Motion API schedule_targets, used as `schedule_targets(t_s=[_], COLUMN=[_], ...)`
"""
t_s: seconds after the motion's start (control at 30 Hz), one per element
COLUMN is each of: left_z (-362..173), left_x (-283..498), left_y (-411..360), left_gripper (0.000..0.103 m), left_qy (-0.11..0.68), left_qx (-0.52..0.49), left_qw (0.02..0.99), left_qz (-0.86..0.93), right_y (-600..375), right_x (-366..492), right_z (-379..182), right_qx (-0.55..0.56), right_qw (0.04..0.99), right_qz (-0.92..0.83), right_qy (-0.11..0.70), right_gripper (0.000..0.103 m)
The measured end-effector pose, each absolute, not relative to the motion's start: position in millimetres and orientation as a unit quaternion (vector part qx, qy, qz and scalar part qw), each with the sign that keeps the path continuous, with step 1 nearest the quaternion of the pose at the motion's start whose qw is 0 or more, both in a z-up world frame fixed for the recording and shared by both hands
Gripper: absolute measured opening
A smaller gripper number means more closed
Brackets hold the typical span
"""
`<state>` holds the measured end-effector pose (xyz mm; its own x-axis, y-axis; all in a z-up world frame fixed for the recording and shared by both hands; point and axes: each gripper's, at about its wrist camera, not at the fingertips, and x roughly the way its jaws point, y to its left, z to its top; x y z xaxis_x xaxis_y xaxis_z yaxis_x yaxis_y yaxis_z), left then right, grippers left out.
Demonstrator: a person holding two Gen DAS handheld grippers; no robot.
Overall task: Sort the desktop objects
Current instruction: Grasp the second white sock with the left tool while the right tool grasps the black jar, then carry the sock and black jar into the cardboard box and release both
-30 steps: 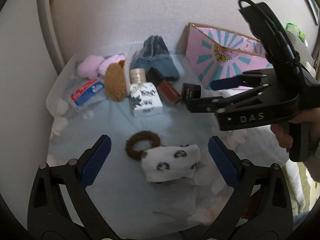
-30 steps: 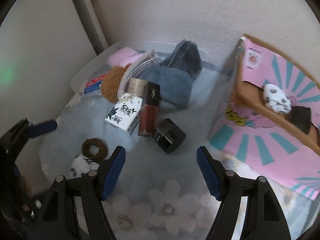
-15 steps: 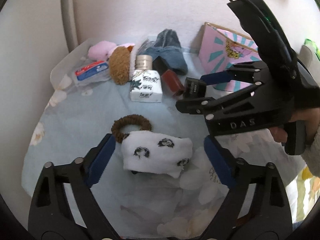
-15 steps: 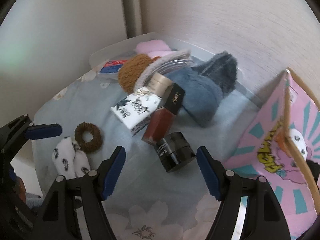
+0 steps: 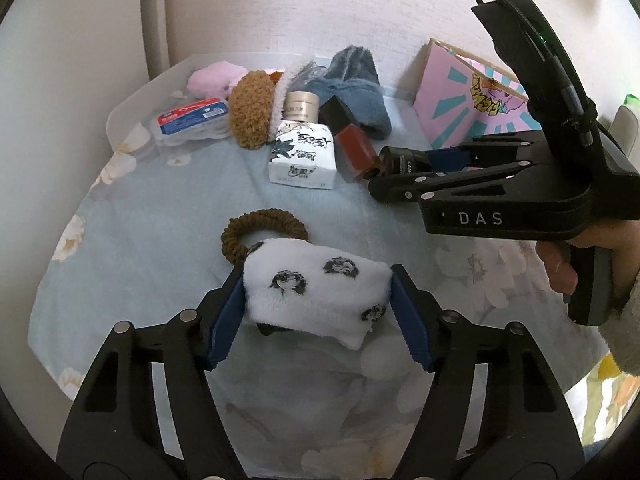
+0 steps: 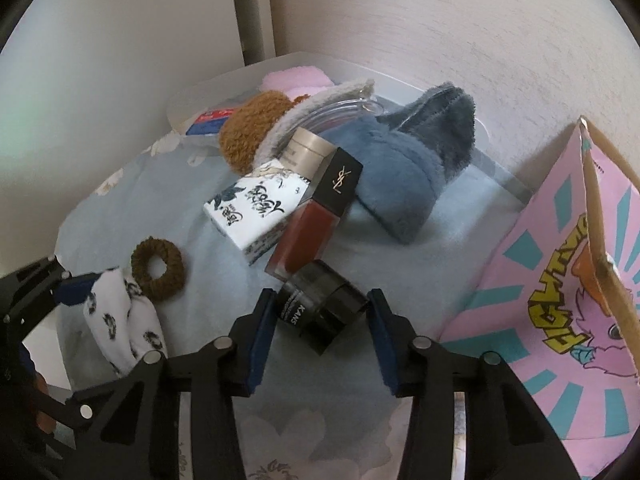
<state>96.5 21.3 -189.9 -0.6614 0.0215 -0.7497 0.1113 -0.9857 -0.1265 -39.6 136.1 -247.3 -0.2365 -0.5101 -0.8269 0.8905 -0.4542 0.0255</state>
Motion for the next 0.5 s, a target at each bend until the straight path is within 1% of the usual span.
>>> schedule_targets(t_s=[0.13, 0.27, 0.37, 0.5], left_z=[-184, -164, -138, -94], left_x=[95, 94, 86, 69], left_y=[21, 22, 21, 19], left_gripper=[0.064, 0.063, 0.063, 0.063], left_qy=[0.081, 0.071, 0.06, 0.043], left_qx=[0.414, 0.411, 0.407, 0.399], left_qw=[0.02, 0.01, 0.002, -0.011], left_qz=[-0.906, -0.909, -0.911, -0.916], right_y=[138, 145, 149, 155], right_x=[-36, -34, -31, -31], right_z=[-244, -231, -213, -174], right_qx=[0.405, 0.412, 0.414, 0.412], right_qw=[0.467, 0.468, 0.47, 0.473], right_qz=[-0.752, -0.753, -0.754, -0.761], right_qy=[0.23, 0.212, 0.201, 0.168], right_gripper=[0.042, 0.042, 0.042, 0.042])
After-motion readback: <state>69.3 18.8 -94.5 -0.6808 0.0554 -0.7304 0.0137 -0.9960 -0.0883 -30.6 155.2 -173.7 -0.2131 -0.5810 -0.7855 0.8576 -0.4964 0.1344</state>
